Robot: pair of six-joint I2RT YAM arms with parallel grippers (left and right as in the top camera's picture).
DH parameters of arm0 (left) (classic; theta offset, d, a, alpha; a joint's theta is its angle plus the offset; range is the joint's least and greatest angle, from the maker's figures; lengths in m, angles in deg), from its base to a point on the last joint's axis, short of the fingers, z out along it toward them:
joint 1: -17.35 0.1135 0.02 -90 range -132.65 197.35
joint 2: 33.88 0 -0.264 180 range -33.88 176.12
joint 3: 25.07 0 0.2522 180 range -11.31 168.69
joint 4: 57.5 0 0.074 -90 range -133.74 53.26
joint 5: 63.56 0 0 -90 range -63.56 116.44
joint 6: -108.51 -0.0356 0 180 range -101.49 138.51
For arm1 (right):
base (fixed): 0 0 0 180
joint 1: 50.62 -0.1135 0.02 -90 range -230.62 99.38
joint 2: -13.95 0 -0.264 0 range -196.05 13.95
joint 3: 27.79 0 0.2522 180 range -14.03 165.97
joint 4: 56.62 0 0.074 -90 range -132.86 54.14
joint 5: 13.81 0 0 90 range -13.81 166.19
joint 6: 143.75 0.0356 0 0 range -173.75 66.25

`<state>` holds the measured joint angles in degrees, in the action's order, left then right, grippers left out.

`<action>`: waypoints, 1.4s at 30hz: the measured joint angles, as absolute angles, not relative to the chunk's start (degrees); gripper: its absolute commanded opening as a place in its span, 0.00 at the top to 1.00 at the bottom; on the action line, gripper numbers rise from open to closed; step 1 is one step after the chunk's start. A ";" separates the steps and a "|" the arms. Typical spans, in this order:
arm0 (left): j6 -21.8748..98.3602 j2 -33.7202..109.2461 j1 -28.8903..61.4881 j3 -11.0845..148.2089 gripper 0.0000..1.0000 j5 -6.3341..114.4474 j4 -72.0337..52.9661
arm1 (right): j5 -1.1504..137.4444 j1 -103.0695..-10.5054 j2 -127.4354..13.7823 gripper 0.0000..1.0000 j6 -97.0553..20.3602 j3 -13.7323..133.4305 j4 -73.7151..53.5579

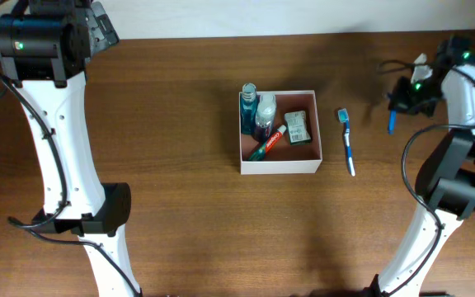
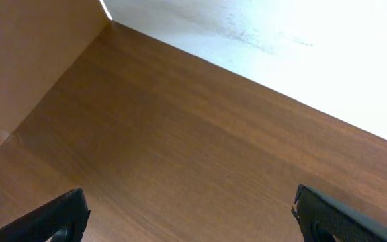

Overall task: Pack container
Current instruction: 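Lower the right gripper and close it on the blue razor handle, then carry the razor left and drop it into the pink box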

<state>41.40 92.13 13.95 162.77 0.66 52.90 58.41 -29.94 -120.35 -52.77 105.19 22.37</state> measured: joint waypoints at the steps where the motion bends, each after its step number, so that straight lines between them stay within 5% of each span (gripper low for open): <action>1: 41.42 92.13 13.95 162.77 0.01 0.66 52.92 | 56.29 -29.94 -120.24 0.96 -52.47 107.79 25.25; 12: 41.42 92.13 13.95 162.77 0.01 0.66 52.92 | 44.60 -34.33 -119.92 0.96 -53.71 127.07 48.49; 22: 41.42 92.13 13.95 162.77 0.01 0.66 52.92 | 53.86 -51.88 -119.83 0.96 -52.73 127.53 48.44; 29: 41.40 92.13 13.95 162.77 0.01 0.66 52.92 | 60.35 -55.64 -119.83 0.96 -49.10 127.53 48.51; 42: 41.40 92.13 13.95 162.77 0.01 0.66 52.92 | 62.10 -59.16 -119.83 0.77 -47.53 125.98 49.51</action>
